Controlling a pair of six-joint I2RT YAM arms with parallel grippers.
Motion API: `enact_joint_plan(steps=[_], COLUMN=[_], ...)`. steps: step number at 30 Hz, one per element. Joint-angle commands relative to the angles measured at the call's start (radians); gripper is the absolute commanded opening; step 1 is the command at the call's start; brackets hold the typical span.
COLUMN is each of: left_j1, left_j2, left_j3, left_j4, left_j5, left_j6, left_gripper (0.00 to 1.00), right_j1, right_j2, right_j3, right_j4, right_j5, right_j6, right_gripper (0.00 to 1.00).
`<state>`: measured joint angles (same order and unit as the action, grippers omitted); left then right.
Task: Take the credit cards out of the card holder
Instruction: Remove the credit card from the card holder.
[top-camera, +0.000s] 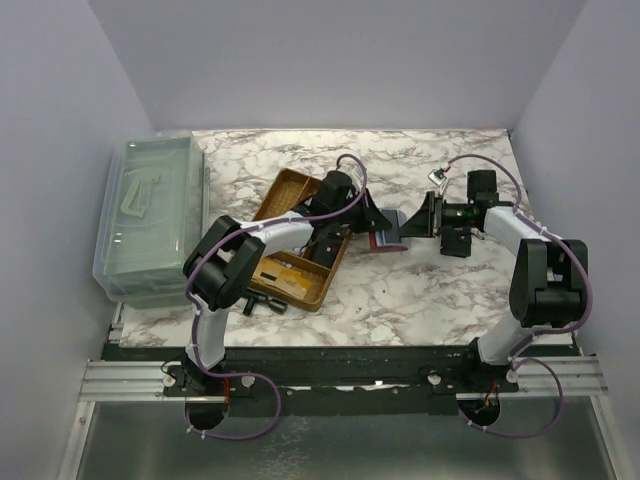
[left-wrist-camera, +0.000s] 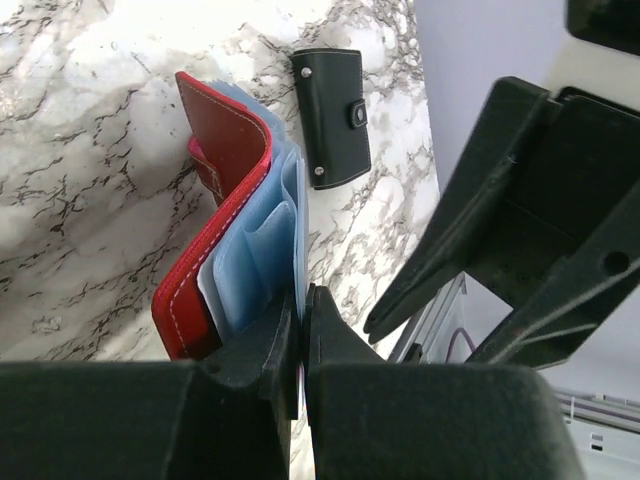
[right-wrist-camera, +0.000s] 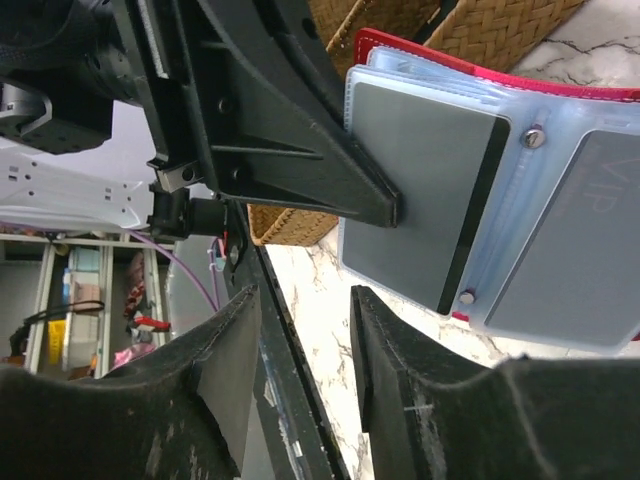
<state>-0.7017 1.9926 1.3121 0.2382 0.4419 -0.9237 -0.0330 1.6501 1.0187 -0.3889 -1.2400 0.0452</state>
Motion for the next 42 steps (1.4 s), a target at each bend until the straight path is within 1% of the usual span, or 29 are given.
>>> enact_joint_plan(steps=[1,8,11,27,37,40,42], left_j1=[-0.011,-0.011,-0.011,-0.011,-0.012,-0.011,-0.012], left_j2=[-0.017,-0.051,-0.062,-0.119,-0.109,-0.106,-0.103], left_j3=[-0.044,-0.113,-0.129,-0.204,-0.204,-0.203,-0.201], left_j4=[0.103,0.178,0.209,0.372,0.465,0.481,0.492], left_j5=[0.044,0.069,0.085,0.146,0.175,0.18,0.185], left_j6=[0.036,0.048,0.055,0.044,0.002,-0.006,-0.01], left_gripper=[0.0,0.0,0.0,0.0,0.0,0.0,0.0], right_j1=[-0.006,-0.039,-0.061,-0.062,-0.061,-0.061,-0.06], right_j2=[0.023,0.01,0.021,0.07,0.07,0.067,0.065], right_j3=[-0.043,-0.054,-0.07,-0.073,-0.101,-0.116,-0.135], right_j4=[0.174,0.199,0.216,0.234,0.283,0.331,0.406], right_j5=[0.009,0.017,-0.008,-0.073,-0.118,-0.165,-0.204], right_j6=[0.157,0.168,0.173,0.181,0.233,0.272,0.329], right_gripper=[0.44,0.44,0.44,0.45,0.44,0.43,0.41])
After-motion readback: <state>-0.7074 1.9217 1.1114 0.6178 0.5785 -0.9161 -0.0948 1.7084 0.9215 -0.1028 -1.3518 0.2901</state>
